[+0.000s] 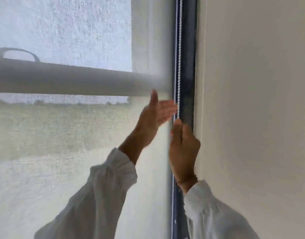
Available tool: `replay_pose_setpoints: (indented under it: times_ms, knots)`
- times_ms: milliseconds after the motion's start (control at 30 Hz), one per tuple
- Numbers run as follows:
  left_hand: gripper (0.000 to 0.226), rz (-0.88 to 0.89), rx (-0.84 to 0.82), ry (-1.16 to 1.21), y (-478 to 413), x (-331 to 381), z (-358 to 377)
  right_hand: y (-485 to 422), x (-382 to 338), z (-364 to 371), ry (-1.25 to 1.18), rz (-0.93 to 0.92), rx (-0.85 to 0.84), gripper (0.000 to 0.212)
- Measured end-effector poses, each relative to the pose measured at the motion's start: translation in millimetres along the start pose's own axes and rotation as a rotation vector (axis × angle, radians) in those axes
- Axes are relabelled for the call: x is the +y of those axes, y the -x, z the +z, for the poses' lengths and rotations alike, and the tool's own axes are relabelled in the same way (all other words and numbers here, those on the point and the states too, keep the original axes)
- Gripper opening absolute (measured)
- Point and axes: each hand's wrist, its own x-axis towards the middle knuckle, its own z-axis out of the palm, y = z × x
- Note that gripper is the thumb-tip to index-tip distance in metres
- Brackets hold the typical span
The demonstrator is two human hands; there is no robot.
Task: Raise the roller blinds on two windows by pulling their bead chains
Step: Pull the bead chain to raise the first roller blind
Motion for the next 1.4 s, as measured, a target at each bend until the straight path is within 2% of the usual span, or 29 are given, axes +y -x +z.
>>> replay_pose_setpoints:
  times_ms: [133, 233, 300, 400, 433, 500, 633, 767, 800, 867, 967, 1033, 1133, 1233, 1333, 1400]
  knots:
    - [0.043, 0.039, -0.026, 0.070, -14.0, 37.2, 35.3, 51.3, 17.4, -15.0, 0.050, -0.017, -0.027, 0.056]
    - [0.041, 0.054, 0.210, 0.051, -4.8, 20.4, 57.5, 72.3, 28.6, -26.2, 0.073, 0.066, -0.096, 0.055]
    - [0.046, 0.134, 0.336, -0.025, -0.9, -1.0, 62.0, 78.3, 35.3, -27.6, 0.000, 0.261, -0.150, 0.043]
    - [0.050, 0.250, 0.455, -0.316, 7.8, -23.6, 62.8, 73.5, 44.8, -22.8, -0.363, 0.747, -0.212, 0.042]
    - [0.049, 0.278, 0.468, -0.379, 12.7, -30.2, 63.5, 67.1, 48.3, -21.8, -0.469, 0.839, -0.224, 0.041]
    - [0.047, 0.343, 0.461, -0.469, 27.6, -47.1, 59.1, 46.7, 50.6, -20.8, -0.521, 0.872, -0.251, 0.044]
    - [0.046, 0.364, 0.412, -0.565, 53.7, -91.2, 31.5, -4.3, 44.5, -17.6, -0.592, 0.820, -0.249, 0.050]
    - [0.044, 0.363, 0.353, -0.706, 74.5, -117.0, 15.3, -56.3, 12.0, 0.2, -0.649, 0.688, -0.366, 0.038]
    - [0.043, 0.374, 0.335, -0.720, 79.1, -122.2, 14.3, -65.6, 2.6, 7.7, -0.619, 0.655, -0.365, 0.035]
    - [0.042, 0.393, 0.283, -0.723, 87.7, -134.3, 14.4, -70.8, -7.4, 23.5, -0.434, 0.551, -0.240, 0.037]
    - [0.038, 0.277, 0.247, -0.570, 98.7, -154.1, 10.8, -49.9, -8.0, 32.2, -0.167, 0.320, -0.053, 0.047]
    - [0.042, 0.136, 0.238, -0.414, 102.9, -161.9, 0.3, -28.5, -0.3, 25.6, -0.077, 0.199, -0.026, 0.046]
    - [0.056, -0.031, 0.254, -0.302, 95.0, -162.1, -21.6, 7.1, 16.4, 8.0, 0.014, 0.143, -0.025, 0.048]
    - [0.074, -0.003, 0.192, -0.213, 71.4, -127.6, -20.4, 56.9, 28.9, -5.1, -0.016, 0.147, -0.128, 0.042]
    - [0.047, 0.088, 0.139, -0.099, 44.0, -65.9, -5.5, 95.7, 37.8, -12.8, 0.038, 0.125, -0.146, 0.044]
    - [0.040, 0.148, 0.102, -0.007, 29.1, -32.8, 4.8, 106.4, 39.2, -16.1, 0.055, 0.119, -0.133, 0.045]
